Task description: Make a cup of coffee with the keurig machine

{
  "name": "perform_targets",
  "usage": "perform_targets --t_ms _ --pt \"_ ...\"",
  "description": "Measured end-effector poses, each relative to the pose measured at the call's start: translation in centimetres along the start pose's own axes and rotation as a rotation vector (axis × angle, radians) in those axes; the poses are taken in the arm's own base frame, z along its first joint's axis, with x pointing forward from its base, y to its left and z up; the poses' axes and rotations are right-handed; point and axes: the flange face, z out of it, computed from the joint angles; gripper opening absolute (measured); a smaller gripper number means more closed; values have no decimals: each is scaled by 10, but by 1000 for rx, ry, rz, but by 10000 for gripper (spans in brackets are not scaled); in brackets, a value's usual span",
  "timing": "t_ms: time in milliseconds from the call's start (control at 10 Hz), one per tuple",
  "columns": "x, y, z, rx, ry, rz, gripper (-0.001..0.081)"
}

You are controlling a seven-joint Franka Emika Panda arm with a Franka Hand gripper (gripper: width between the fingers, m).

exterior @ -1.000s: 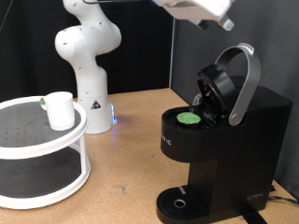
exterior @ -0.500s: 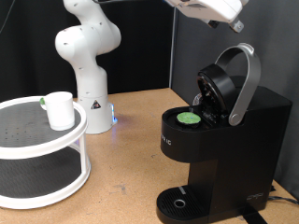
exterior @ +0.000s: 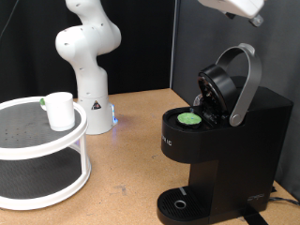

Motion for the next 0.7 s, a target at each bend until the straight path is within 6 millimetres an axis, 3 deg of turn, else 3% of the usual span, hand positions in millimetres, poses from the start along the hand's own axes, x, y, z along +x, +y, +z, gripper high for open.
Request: perform_targets --t_ms 700 --pt "11 -11 53 -61 -45 -51 803"
